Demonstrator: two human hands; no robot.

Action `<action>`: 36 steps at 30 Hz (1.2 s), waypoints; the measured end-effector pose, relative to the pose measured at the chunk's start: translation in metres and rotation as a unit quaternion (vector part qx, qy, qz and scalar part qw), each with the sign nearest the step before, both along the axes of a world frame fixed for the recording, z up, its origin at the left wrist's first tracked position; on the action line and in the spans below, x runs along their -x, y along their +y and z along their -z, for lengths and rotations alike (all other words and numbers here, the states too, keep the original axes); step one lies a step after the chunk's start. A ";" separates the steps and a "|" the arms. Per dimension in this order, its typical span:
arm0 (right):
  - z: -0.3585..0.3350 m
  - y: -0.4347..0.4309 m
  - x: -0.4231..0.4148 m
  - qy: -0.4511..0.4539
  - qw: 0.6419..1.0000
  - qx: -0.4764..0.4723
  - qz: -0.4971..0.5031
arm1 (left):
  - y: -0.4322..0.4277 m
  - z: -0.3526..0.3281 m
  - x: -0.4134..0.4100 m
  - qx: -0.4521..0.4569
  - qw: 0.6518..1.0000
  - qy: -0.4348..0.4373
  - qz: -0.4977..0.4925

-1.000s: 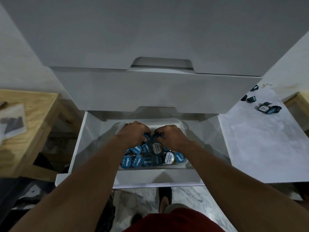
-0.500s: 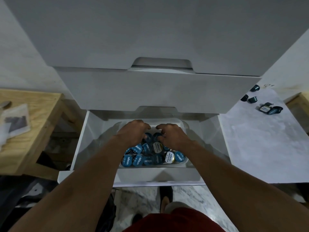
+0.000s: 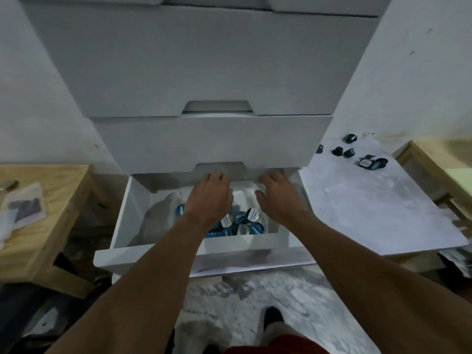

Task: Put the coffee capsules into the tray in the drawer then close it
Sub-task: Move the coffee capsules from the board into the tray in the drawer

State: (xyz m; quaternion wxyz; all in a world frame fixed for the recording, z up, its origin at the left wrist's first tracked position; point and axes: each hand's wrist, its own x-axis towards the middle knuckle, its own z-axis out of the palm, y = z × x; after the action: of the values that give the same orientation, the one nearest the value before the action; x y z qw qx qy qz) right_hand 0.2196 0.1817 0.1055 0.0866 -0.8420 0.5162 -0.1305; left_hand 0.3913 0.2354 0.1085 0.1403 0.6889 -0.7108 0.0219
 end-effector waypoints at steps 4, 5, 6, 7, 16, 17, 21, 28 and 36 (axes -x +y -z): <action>-0.016 -0.002 0.041 -0.022 0.998 0.044 0.025 | -0.005 -0.017 0.046 0.043 0.998 -0.017 0.034; -0.020 -0.004 0.054 -0.026 0.998 0.050 0.033 | -0.008 -0.021 0.059 0.057 0.997 -0.025 0.049; -0.023 -0.006 0.068 -0.030 0.997 0.056 0.039 | -0.011 -0.024 0.072 0.065 0.996 -0.030 0.062; -0.026 -0.007 0.083 -0.031 0.997 0.060 0.046 | -0.014 -0.026 0.086 0.075 0.994 -0.032 0.072; -0.029 -0.022 0.263 -0.029 0.990 0.066 0.120 | -0.056 -0.038 0.261 0.137 0.986 -0.008 0.093; -0.027 -0.023 0.285 -0.028 0.989 0.060 0.129 | -0.059 -0.037 0.281 0.139 0.985 -0.001 0.099; -0.022 -0.032 0.353 -0.025 0.987 0.043 0.151 | -0.068 -0.029 0.348 0.112 0.987 0.031 0.109; -0.008 -0.072 0.399 -0.045 0.987 0.011 0.151 | -0.115 -0.002 0.392 0.069 0.991 0.002 0.113; 0.025 -0.155 0.404 -0.055 0.985 -0.044 0.156 | -0.208 0.040 0.397 0.023 0.993 -0.006 0.119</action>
State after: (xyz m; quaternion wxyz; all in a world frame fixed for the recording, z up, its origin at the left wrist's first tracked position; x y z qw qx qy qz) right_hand -0.1843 0.0270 0.0809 0.1309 -0.7380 0.6410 -0.1656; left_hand -0.0057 0.0277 0.0682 0.1532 0.5959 -0.7879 0.0254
